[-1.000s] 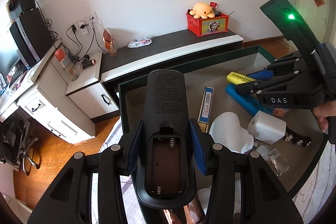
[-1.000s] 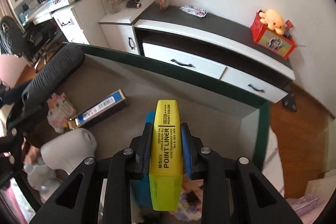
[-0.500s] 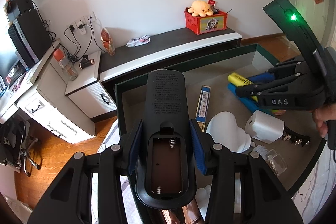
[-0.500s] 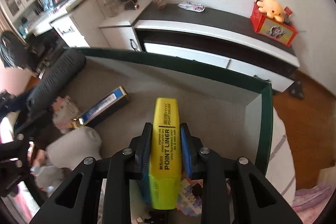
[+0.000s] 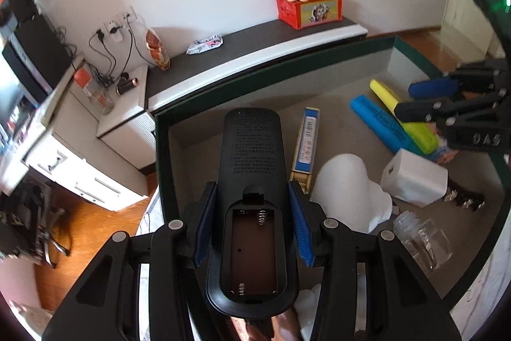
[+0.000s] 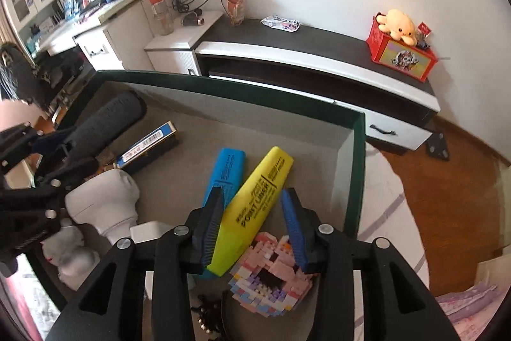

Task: Organize rigid objects
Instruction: 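Lower the remote and highlighter into the pink box and open both tools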

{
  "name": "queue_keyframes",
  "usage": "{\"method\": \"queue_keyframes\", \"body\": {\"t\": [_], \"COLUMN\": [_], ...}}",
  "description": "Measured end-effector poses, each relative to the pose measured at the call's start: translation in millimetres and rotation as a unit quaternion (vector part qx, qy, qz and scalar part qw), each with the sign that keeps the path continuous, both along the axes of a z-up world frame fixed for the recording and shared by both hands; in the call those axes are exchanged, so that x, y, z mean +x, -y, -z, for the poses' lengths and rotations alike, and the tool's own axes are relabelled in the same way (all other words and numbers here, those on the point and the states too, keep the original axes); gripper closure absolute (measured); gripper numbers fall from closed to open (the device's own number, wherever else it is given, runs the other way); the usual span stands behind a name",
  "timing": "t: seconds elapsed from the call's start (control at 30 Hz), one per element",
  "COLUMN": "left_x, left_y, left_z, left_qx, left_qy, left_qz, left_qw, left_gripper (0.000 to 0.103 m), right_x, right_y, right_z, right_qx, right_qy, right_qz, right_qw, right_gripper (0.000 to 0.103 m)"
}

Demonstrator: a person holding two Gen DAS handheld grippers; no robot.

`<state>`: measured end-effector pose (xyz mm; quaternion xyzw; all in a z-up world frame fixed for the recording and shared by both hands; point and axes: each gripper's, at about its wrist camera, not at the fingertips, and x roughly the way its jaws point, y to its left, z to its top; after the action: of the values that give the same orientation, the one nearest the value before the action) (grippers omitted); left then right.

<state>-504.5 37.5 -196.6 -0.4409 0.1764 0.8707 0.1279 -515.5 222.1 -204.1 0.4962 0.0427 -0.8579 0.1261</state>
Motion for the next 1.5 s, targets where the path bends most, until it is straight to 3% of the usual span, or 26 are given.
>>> {"method": "queue_keyframes", "body": {"t": [0.17, 0.53, 0.73, 0.87, 0.9, 1.13, 1.2, 1.33, 1.4, 1.5], "left_x": [2.7, 8.7, 9.3, 7.6, 6.6, 5.5, 5.2, 12.4, 17.5, 23.7], "left_y": [-14.4, -48.2, -48.1, -40.2, -37.5, -22.9, -22.5, -21.7, -22.9, -22.3], "left_z": [3.5, 2.5, -0.1, 0.8, 1.1, 7.7, 10.7, 3.8, 1.6, -2.6], "left_qx": [-0.003, -0.009, 0.022, 0.030, 0.027, -0.008, -0.023, 0.015, 0.012, 0.024], "left_qy": [0.012, 0.025, 0.031, 0.029, 0.029, 0.027, 0.031, 0.025, 0.015, 0.004], "left_qz": [0.007, 0.015, -0.006, -0.020, -0.027, -0.065, -0.078, -0.063, -0.058, -0.056], "left_qw": [0.9999, 0.9995, 0.9993, 0.9989, 0.9988, 0.9975, 0.9962, 0.9976, 0.9981, 0.9981], "left_gripper": [0.059, 0.059, 0.059, 0.054, 0.048, 0.043, 0.036, 0.033, 0.027, 0.026], "right_x": [11.5, 29.7, 36.4, 40.0, 41.1, 46.2, 48.0, 51.4, 54.1, 58.0], "right_y": [-5.6, -17.2, -22.2, -21.7, -21.8, -23.6, -23.1, -22.5, -22.3, -21.7], "right_z": [-6.1, -15.0, -15.4, -15.5, -15.9, -16.5, -16.7, -16.6, -16.9, -18.5], "right_qx": [0.002, -0.024, -0.034, -0.034, -0.034, -0.036, -0.034, -0.033, -0.030, -0.028], "right_qy": [-0.014, -0.024, -0.027, -0.026, -0.027, -0.028, -0.029, -0.030, -0.031, -0.033], "right_qz": [-0.002, -0.013, -0.011, -0.015, -0.016, -0.016, -0.017, -0.016, -0.014, -0.014], "right_qw": [1.000, 0.999, 0.999, 0.999, 0.999, 0.999, 0.999, 0.999, 0.999, 0.999], "right_gripper": [0.051, 0.051, 0.050, 0.050, 0.050, 0.050, 0.050, 0.050, 0.050, 0.050]}}
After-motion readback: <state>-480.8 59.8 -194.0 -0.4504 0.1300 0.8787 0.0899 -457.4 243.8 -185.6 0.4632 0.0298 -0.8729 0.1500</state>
